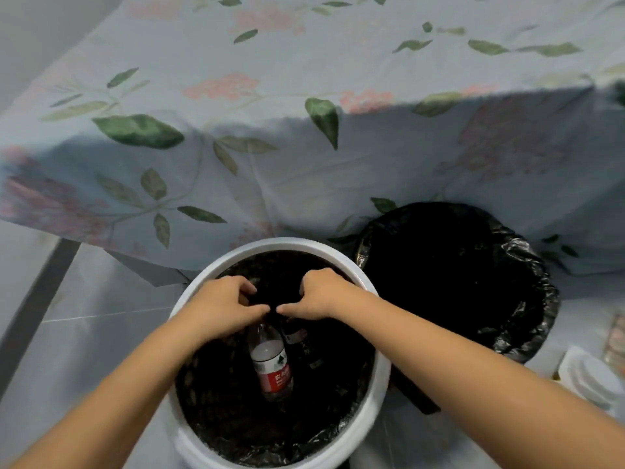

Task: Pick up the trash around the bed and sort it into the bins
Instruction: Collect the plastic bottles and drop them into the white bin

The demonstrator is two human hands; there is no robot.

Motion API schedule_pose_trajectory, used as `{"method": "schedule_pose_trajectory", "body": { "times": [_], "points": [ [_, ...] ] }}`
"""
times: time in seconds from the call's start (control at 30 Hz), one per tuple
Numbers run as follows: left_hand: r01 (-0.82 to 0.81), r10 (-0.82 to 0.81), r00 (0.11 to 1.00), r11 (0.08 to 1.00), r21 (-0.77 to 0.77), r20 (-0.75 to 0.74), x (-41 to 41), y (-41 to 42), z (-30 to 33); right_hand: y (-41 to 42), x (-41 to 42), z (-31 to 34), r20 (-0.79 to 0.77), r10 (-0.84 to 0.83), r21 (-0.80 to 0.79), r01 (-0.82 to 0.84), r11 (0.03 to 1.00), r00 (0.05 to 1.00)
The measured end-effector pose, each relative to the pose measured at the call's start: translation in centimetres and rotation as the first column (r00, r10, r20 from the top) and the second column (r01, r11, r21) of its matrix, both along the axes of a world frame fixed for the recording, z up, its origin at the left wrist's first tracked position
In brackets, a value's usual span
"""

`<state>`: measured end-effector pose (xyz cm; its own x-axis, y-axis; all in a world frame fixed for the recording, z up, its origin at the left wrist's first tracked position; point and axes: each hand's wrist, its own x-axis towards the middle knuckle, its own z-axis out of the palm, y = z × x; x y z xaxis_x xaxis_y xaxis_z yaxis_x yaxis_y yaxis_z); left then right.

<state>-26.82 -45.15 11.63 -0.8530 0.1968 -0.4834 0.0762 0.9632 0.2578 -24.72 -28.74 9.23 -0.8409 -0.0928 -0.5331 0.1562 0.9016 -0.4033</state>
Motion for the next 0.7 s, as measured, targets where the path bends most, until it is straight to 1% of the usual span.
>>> {"method": "schedule_pose_trajectory", "body": {
  "times": [0.07,0.13,0.2,0.27,0.3,0.37,0.47,0.53,0.63,0.7],
  "points": [
    [0.070,-0.056,0.991,0.991,0.114,-0.120,0.8,0.3,3.2,2.3,1.9,3.6,-0.211,0.060,-0.096,-0.082,0.992,0.976],
    [0.169,-0.134,0.968,0.972,0.161,-0.210,1.6,1.6,5.8,5.2,4.4,6.5,-0.398,0.040,-0.151,-0.108,0.983,0.916],
    [0.273,-0.219,0.933,0.948,0.165,-0.286,2.0,4.1,7.2,8.7,7.2,8.4,-0.520,0.015,-0.100,-0.078,0.992,0.854],
    [0.393,-0.328,0.882,0.908,0.144,-0.337,2.4,8.1,7.8,12.7,10.0,9.0,-0.570,-0.024,-0.022,0.014,1.000,0.821],
    [0.465,-0.400,0.842,0.878,0.113,-0.361,2.8,10.5,7.9,14.8,11.5,8.9,-0.572,-0.045,0.030,0.075,0.997,0.819],
    [0.621,-0.555,0.722,0.783,0.032,-0.413,4.1,16.0,7.9,19.4,15.2,8.2,-0.554,-0.105,0.142,0.218,0.966,0.826],
    [0.804,-0.736,0.484,0.587,-0.091,-0.473,7.9,25.0,7.9,25.8,21.7,6.3,-0.493,-0.259,0.272,0.430,0.861,0.831],
    [0.876,-0.810,0.356,0.463,-0.134,-0.466,10.8,31.0,7.3,29.4,26.1,4.9,-0.431,-0.386,0.315,0.537,0.782,0.815],
    [0.932,-0.900,0.224,0.310,-0.187,-0.374,15.0,39.0,5.2,33.7,32.9,2.7,-0.370,-0.586,0.303,0.690,0.657,0.721],
    [0.948,-0.931,0.133,0.220,-0.230,-0.341,17.8,43.4,3.4,36.0,37.2,1.0,-0.306,-0.679,0.341,0.743,0.576,0.667]
  ]
}}
